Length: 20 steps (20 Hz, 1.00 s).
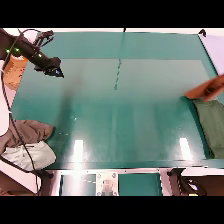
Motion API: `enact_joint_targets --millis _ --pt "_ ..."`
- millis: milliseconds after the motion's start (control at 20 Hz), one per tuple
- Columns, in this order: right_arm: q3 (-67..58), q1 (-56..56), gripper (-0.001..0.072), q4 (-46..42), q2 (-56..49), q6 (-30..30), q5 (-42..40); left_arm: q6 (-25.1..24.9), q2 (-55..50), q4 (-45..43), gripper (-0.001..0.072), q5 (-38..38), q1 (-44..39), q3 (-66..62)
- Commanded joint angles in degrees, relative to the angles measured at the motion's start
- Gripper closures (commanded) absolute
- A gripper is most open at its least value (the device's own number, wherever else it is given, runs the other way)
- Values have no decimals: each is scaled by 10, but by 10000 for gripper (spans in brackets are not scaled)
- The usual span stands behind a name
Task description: Fold the shirts.
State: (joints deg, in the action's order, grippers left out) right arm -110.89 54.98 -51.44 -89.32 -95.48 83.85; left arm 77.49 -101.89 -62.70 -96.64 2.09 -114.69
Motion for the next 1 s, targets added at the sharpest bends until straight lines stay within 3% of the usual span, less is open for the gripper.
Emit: enact_joint_targets --millis 0,150,350,400,650,950 --pt "1 56 694 -96 8 -11 52 0 0 2 685 2 0 0" --pt "2 55 694 -198 9 -35 133 0 0 4 685 -1 0 0" --pt "1 56 694 -266 13 -62 203 0 0 4 685 -12 0 0" --pt "1 56 694 -257 16 -75 194 0 0 5 685 -12 0 0" --pt "1 41 694 -21 17 -134 57 0 0 8 685 -11 0 0" --pt "1 -9 694 -16 16 -199 -26 0 0 8 685 -10 0 0"
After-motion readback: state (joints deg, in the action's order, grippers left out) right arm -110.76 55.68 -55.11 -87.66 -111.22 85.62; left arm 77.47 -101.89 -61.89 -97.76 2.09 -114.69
